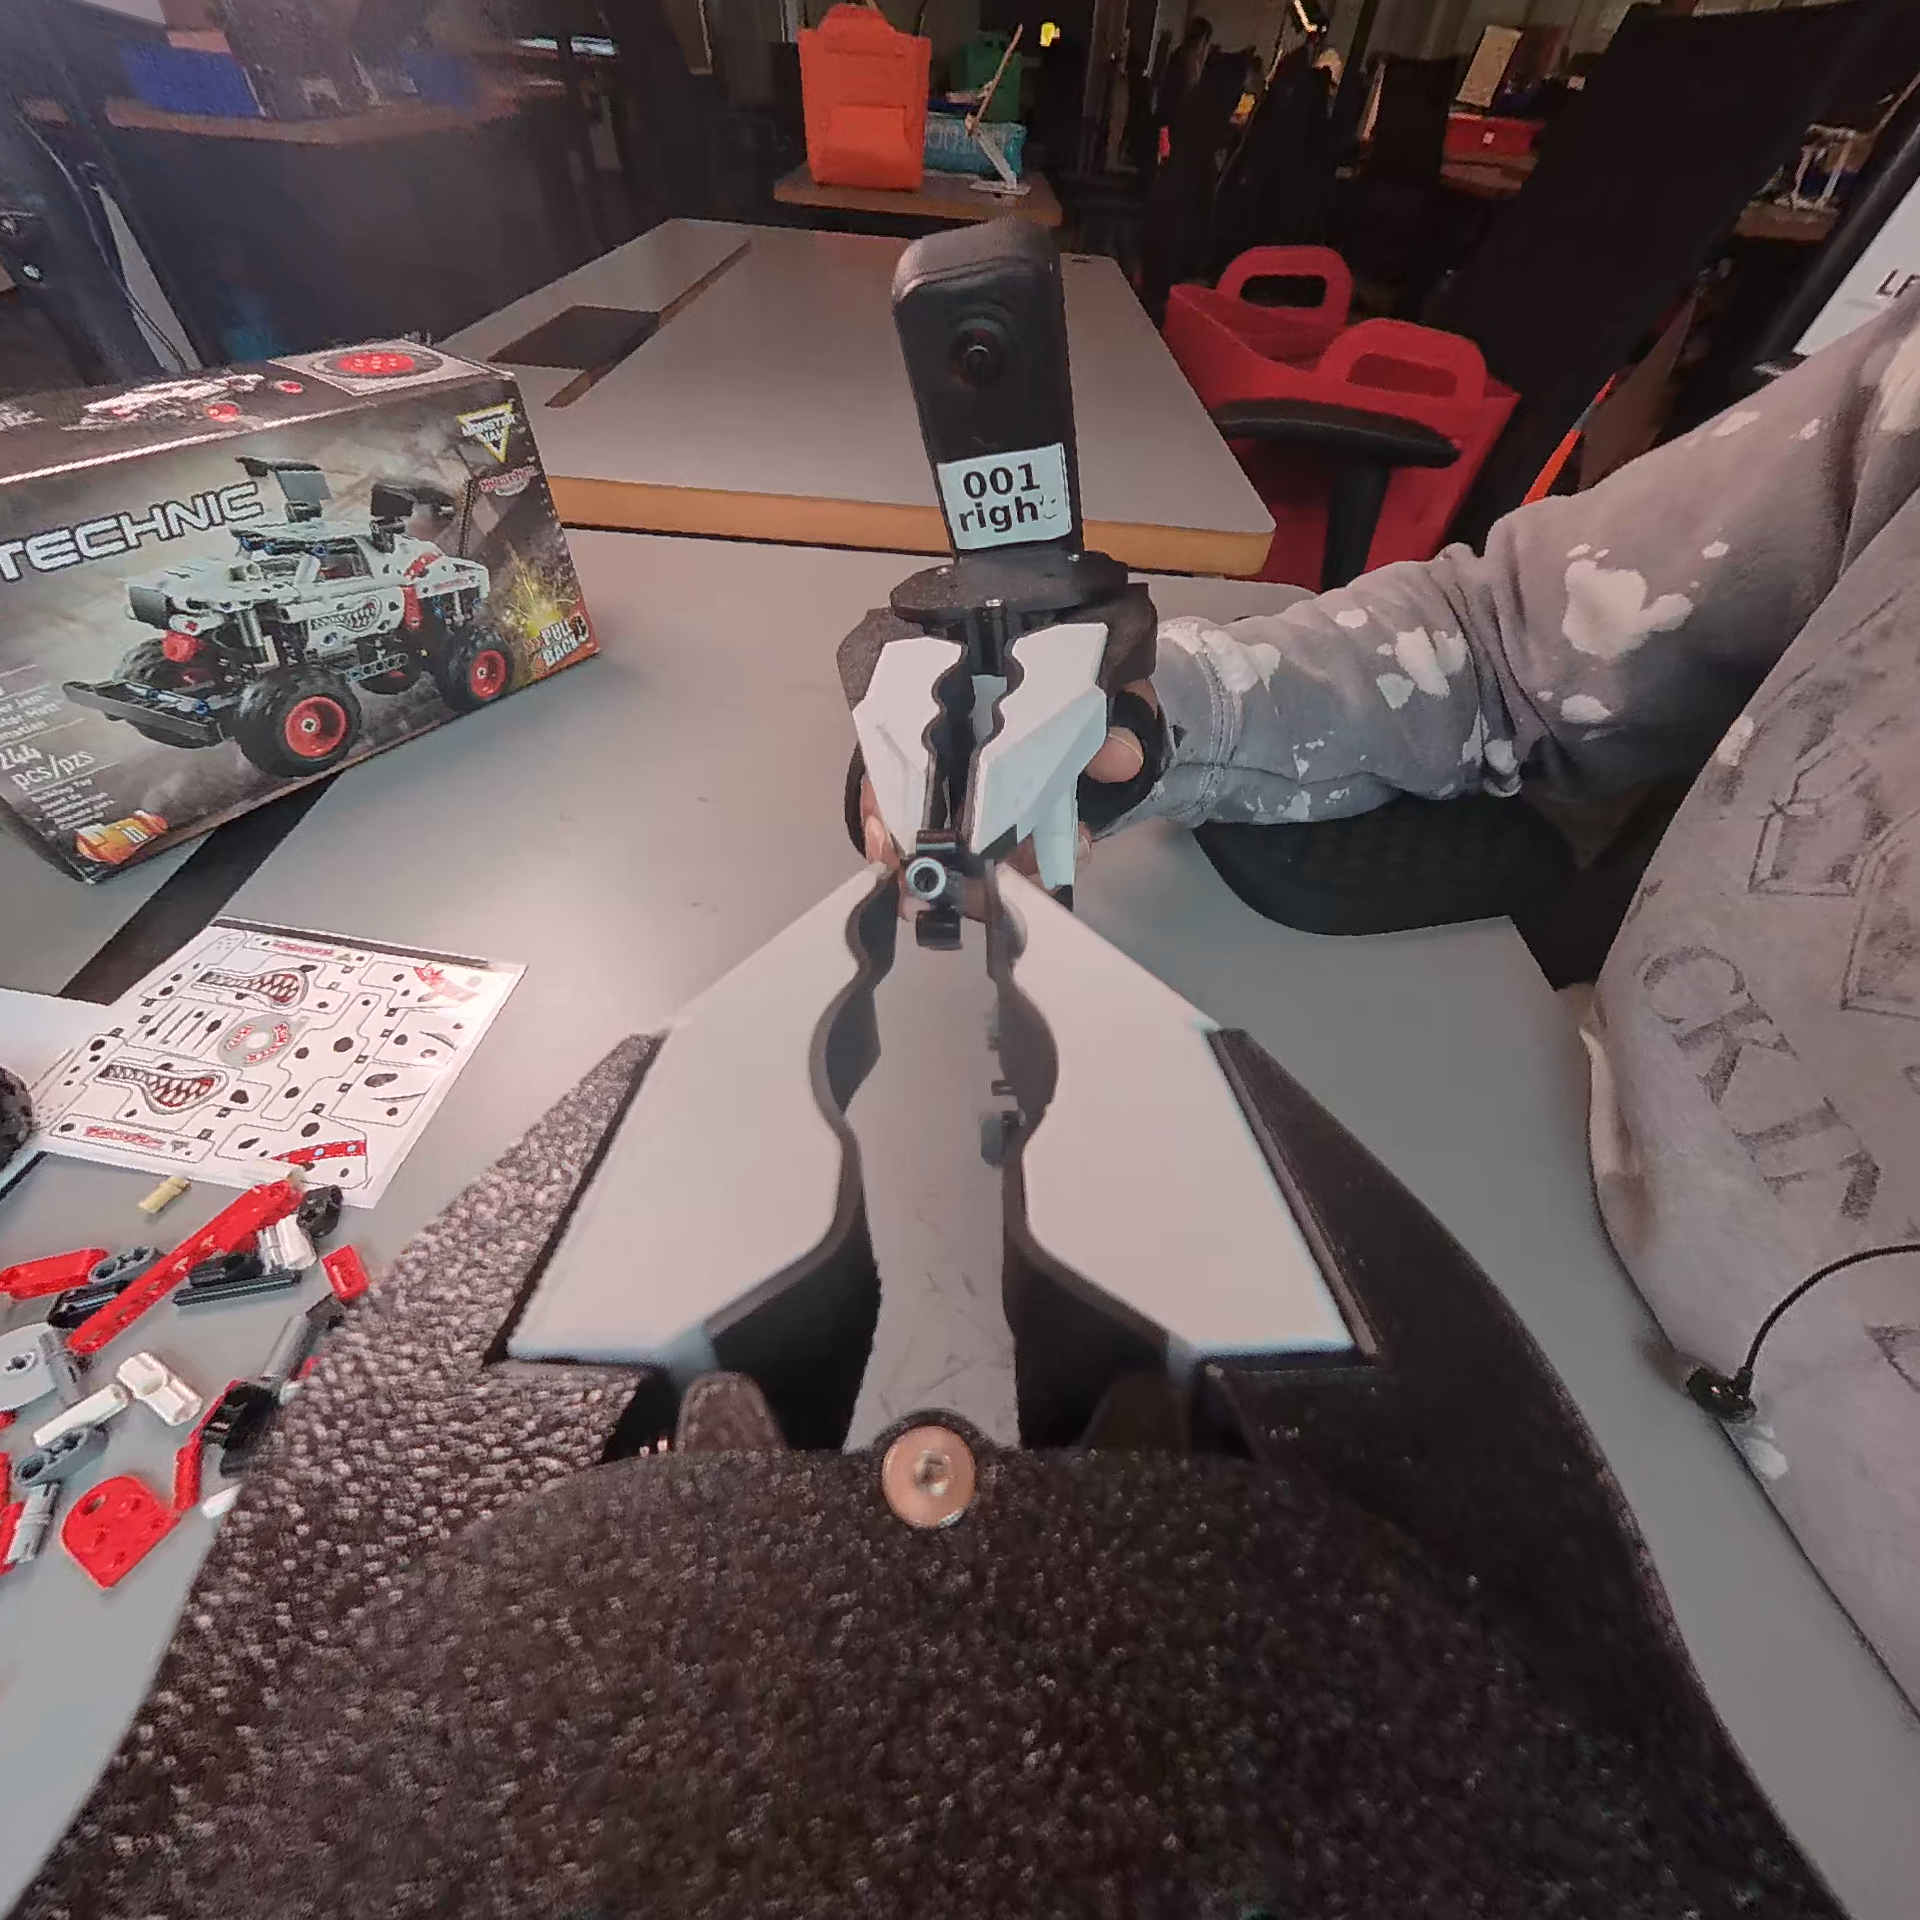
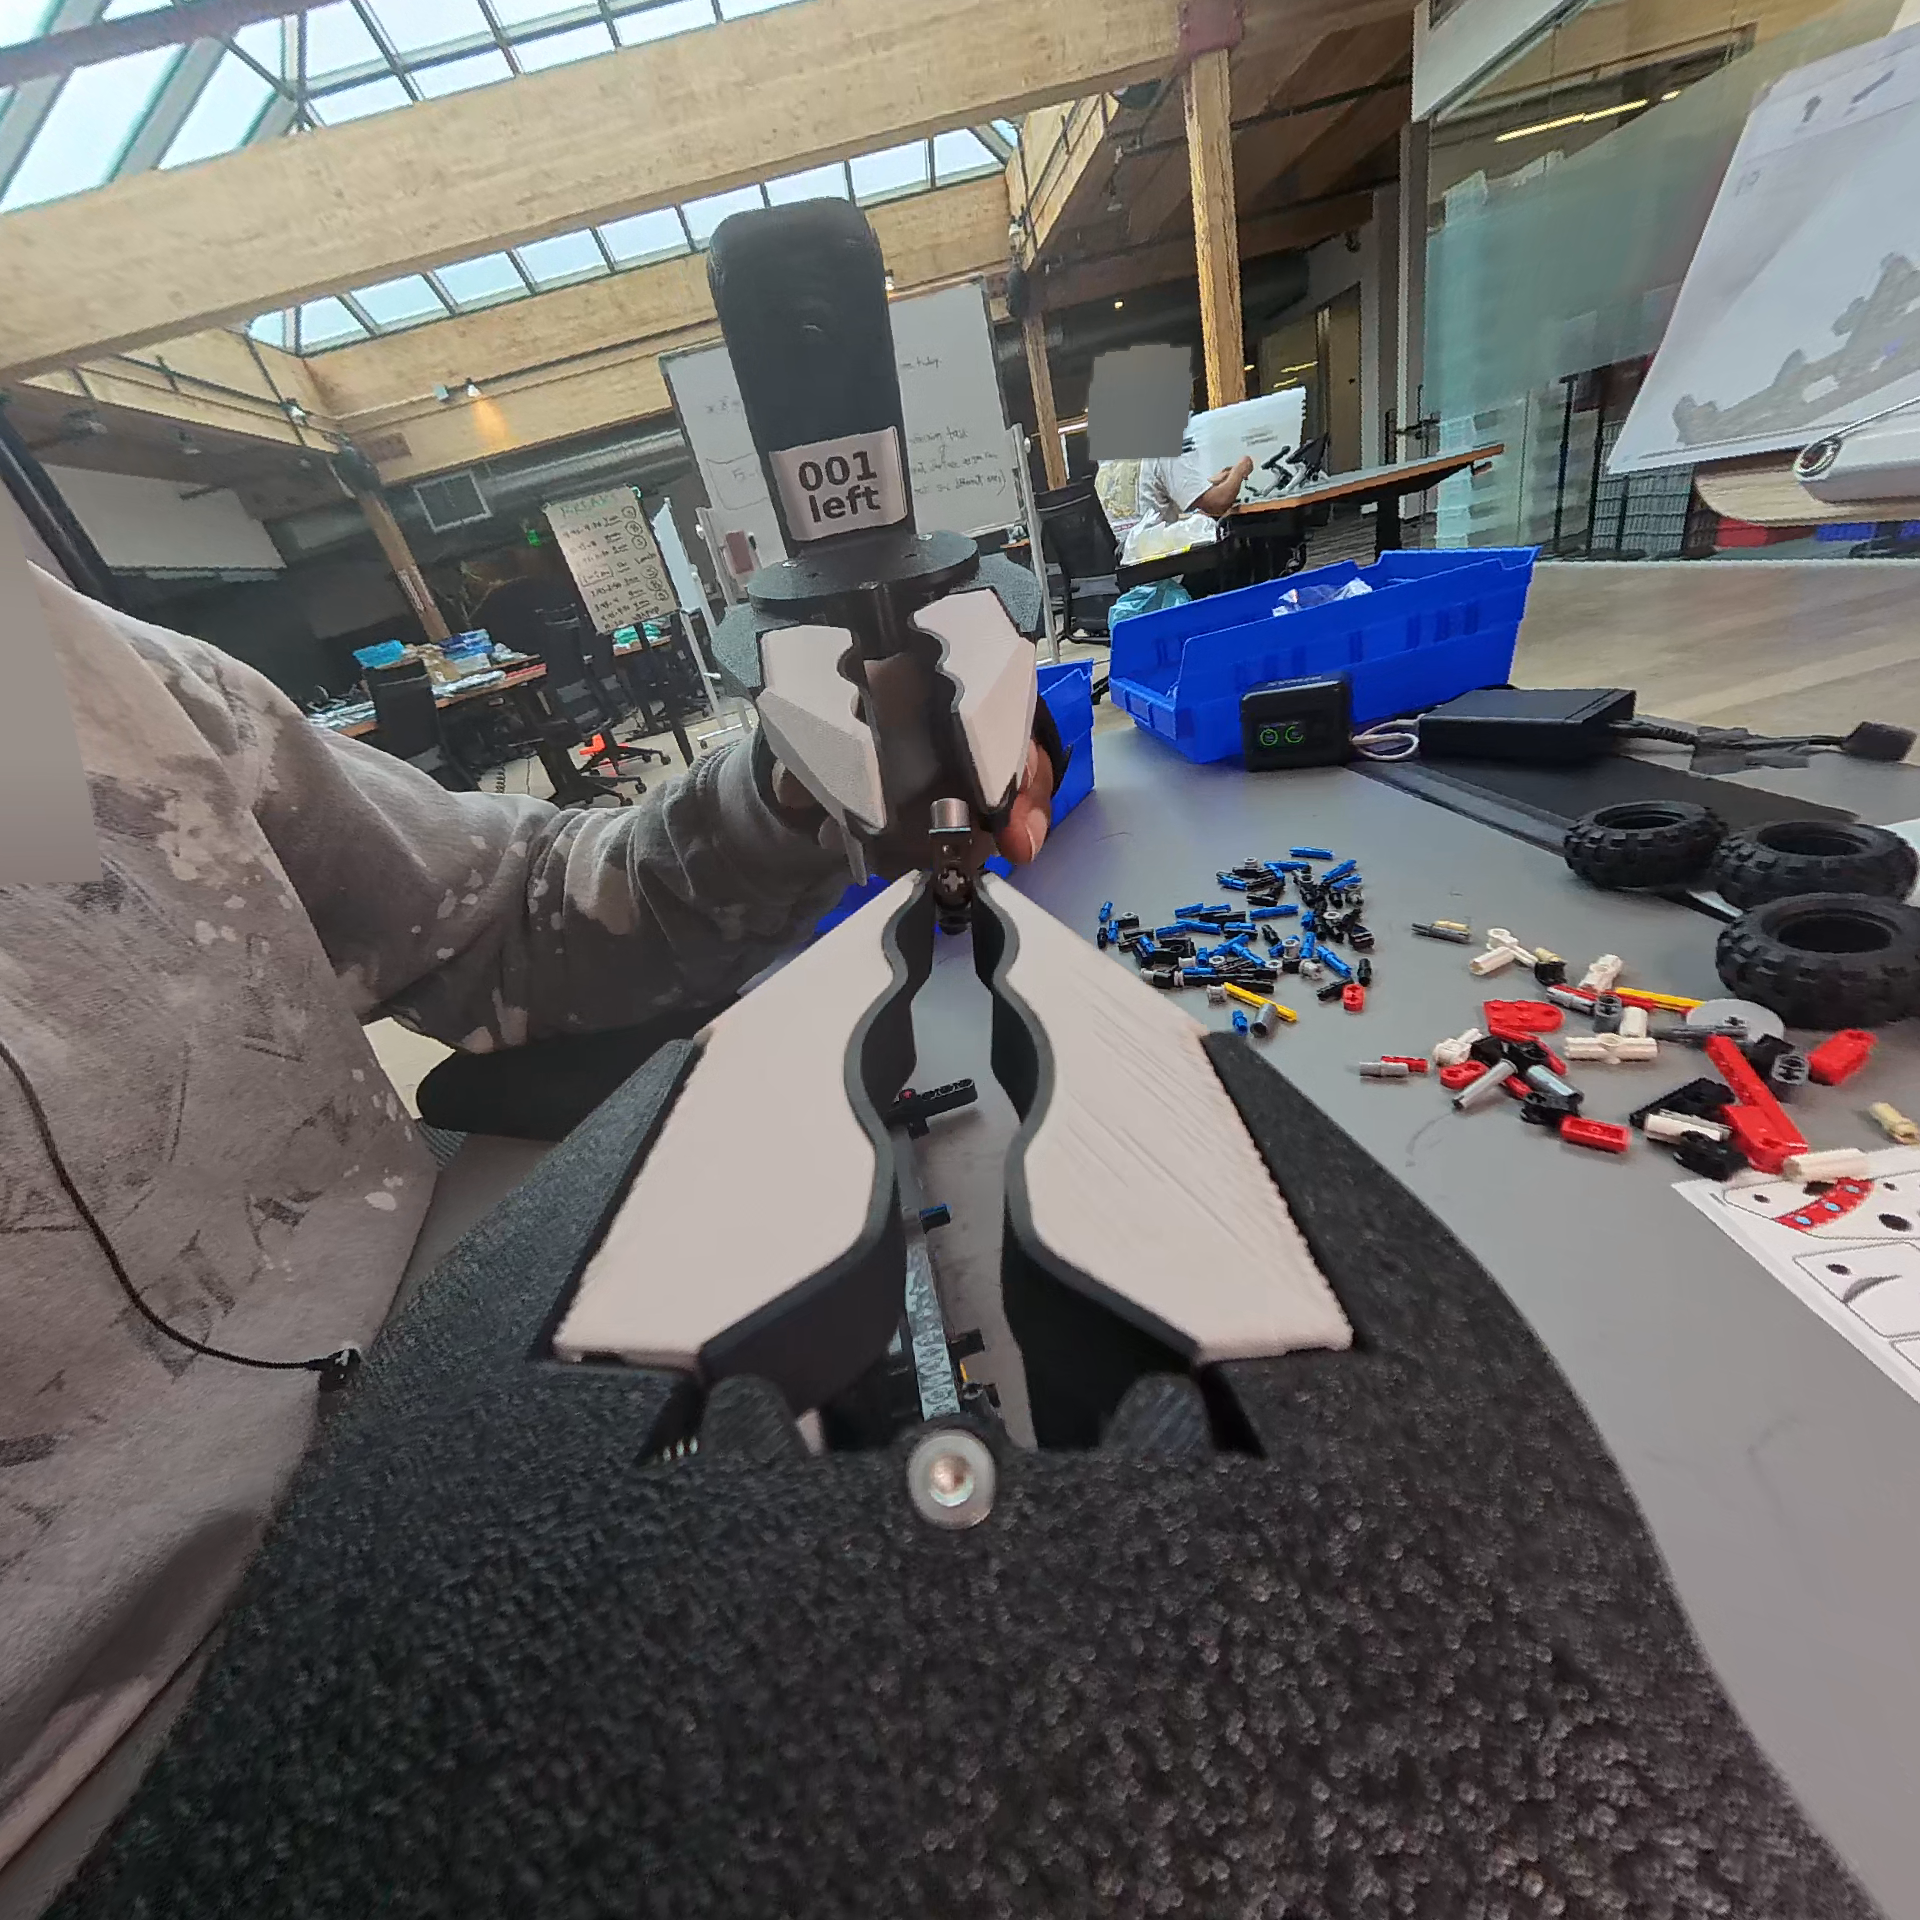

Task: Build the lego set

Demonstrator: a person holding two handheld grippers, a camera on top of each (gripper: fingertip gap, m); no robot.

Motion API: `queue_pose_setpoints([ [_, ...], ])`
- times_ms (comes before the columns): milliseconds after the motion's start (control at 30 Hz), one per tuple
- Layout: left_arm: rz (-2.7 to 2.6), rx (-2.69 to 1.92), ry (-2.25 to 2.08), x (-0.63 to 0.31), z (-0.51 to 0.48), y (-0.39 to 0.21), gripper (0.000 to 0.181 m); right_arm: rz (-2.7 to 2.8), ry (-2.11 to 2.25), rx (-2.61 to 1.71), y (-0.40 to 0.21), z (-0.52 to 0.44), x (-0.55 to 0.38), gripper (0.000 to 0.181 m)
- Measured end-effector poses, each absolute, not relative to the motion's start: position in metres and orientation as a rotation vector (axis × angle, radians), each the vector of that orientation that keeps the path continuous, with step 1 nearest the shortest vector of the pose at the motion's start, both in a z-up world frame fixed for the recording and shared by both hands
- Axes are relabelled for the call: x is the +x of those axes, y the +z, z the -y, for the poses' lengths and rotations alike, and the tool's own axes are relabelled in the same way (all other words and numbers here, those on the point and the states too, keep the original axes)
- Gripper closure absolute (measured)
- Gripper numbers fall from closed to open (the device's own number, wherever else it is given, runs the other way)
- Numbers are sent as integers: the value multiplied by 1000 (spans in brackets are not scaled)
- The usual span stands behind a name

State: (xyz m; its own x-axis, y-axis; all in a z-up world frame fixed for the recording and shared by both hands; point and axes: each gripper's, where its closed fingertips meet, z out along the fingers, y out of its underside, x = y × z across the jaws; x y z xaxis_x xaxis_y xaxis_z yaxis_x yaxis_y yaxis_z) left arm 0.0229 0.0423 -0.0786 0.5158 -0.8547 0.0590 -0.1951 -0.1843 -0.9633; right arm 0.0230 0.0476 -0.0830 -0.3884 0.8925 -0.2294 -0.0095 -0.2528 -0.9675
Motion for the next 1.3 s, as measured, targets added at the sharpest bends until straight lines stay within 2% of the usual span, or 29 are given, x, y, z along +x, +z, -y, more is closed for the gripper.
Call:
queue_pose_setpoints([
  [233, -873, -1685, -765, 23, -43, -75, 172, 1301, 1696, -1098, -77, -47, 25, 175],
  [933, -970, -1658, -795, 31, -31, -80, 172, 1384, 1748, -1064, -84, -36, 29, 175],
  [1067, -929, -1642, -804, 29, -36, -78, 155, 1331, 1771, -1052, -78, -42, 31, 175],
  [1300, -915, -1669, -845, 33, -37, -85, 172, 1315, 1773, -1042, -76, -44, 31, 175],
])
